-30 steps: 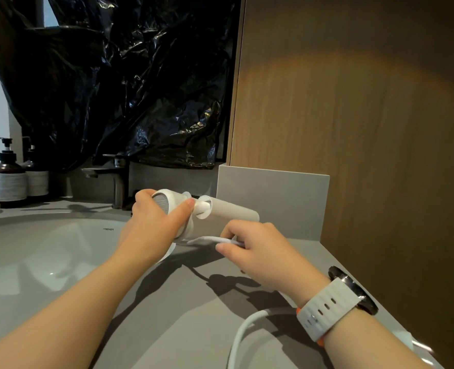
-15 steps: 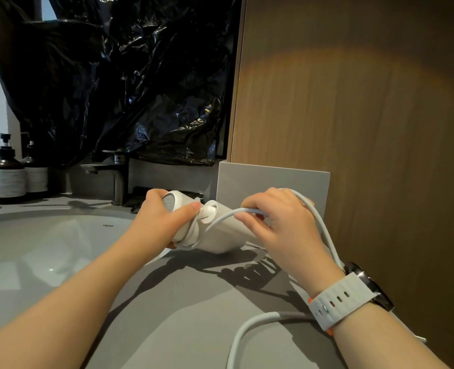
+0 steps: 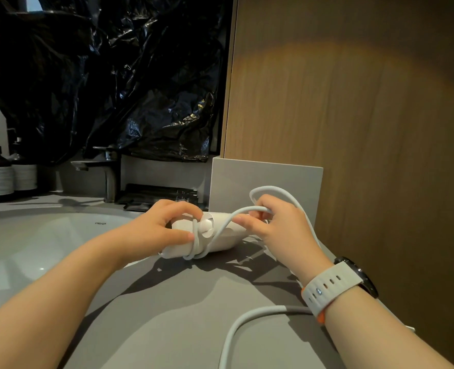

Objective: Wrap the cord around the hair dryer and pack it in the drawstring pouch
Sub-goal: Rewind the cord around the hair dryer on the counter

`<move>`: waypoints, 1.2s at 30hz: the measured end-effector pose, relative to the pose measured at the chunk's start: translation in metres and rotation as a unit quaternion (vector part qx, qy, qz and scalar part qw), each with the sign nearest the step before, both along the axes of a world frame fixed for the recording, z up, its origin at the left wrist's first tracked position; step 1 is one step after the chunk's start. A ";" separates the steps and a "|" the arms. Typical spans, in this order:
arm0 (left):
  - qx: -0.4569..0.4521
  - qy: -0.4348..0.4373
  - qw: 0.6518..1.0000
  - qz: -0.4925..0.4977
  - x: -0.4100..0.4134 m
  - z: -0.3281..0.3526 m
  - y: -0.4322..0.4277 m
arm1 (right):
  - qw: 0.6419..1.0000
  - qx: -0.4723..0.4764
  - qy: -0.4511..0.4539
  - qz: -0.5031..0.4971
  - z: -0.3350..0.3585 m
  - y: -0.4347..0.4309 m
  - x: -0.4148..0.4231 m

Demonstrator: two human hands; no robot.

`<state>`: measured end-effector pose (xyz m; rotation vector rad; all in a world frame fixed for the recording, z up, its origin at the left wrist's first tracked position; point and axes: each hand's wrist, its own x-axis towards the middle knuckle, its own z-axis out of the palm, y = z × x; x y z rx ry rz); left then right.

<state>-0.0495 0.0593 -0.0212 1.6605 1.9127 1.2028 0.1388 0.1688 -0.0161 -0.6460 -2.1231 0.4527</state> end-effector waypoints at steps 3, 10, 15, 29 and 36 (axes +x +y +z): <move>-0.023 0.005 1.000 -0.020 0.000 0.002 -0.003 | 1.000 0.001 -0.018 -0.003 0.000 -0.001 0.002; 0.081 0.152 0.984 0.037 0.010 -0.005 0.006 | 0.998 0.052 -0.045 -0.011 0.002 -0.010 -0.001; 0.086 0.258 0.962 0.027 0.007 -0.011 0.008 | 0.996 0.073 -0.036 -0.025 0.004 -0.010 -0.001; 0.144 -0.030 0.985 0.087 0.007 -0.006 0.012 | 0.986 -0.115 0.034 0.119 0.031 -0.014 0.001; 0.101 -0.184 0.970 0.125 0.004 -0.001 0.007 | 0.855 -0.394 0.008 0.337 0.075 -0.024 0.030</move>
